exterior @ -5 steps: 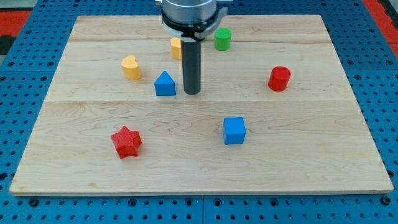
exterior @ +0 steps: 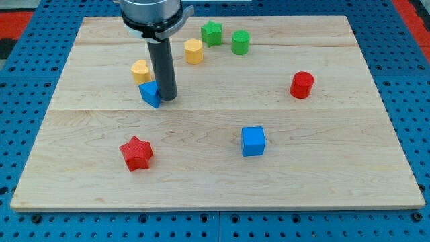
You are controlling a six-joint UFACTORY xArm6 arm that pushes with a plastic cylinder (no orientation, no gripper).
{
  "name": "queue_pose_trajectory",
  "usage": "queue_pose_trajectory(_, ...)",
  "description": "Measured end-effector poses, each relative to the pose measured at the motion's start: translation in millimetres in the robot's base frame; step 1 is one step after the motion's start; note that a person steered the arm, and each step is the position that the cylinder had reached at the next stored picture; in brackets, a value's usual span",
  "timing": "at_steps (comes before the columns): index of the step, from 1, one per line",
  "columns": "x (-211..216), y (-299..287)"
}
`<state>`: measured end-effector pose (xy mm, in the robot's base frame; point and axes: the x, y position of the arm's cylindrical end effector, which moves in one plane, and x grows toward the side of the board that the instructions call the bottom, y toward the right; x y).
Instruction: Move blue triangle towards the center left
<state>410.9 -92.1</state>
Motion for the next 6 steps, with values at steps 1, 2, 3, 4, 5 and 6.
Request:
queue_pose_trajectory(1,0.0,-26.4)
queue_pose_trajectory(2,0.0,-52.8)
queue_pose_trajectory(3,-3.8,-74.2)
queue_pose_trajectory(4,-8.2,-85.7)
queue_pose_trajectory(5,-10.2,-89.6)
queue_pose_trajectory(6,-10.2,-89.6)
